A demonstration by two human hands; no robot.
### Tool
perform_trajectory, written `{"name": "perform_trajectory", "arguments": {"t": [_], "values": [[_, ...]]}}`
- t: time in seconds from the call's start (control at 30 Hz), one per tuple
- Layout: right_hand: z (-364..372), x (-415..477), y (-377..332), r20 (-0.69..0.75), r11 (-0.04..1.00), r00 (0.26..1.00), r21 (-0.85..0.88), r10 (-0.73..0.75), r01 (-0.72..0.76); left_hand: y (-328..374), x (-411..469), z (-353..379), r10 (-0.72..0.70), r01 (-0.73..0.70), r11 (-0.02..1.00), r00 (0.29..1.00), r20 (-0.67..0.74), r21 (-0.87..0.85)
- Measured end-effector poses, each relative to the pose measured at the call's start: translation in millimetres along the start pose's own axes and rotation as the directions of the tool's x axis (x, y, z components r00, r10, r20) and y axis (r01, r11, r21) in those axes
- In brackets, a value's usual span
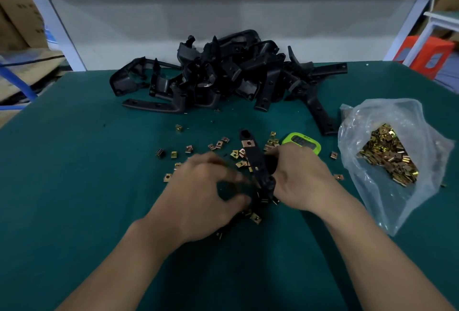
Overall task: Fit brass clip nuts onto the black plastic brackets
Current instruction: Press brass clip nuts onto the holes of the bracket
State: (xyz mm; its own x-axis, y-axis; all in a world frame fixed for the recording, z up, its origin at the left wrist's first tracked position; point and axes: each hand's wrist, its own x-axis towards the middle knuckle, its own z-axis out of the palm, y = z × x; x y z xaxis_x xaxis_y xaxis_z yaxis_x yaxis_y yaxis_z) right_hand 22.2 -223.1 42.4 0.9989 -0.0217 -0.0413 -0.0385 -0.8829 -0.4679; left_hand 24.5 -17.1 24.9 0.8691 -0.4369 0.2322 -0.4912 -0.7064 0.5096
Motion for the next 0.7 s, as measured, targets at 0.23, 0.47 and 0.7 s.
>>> {"name": "perform_trajectory", "arguments": {"t": [0.23,0.47,0.7], "values": [[-3.9,0.0,3.9,-0.071,0.998,0.997,-0.053,0.019,-0.023,5.4,2.2,5.8,0.156,-0.153,0.988,0.966,0.206,-0.028],[0.8,0.7,-0.3,-0.184,0.999,0.982,-0.020,0.042,-0.046,11.9,-1.0,14.3,0.110,-0.091,0.986,0.985,0.136,-0.137],[4.8,-2.1,-3.3,-0.259,0.998,0.966,-0.044,0.027,-0.040,8.7,2.9,8.6,-0.326,0.269,0.783,0.945,-0.001,-0.561]]}}
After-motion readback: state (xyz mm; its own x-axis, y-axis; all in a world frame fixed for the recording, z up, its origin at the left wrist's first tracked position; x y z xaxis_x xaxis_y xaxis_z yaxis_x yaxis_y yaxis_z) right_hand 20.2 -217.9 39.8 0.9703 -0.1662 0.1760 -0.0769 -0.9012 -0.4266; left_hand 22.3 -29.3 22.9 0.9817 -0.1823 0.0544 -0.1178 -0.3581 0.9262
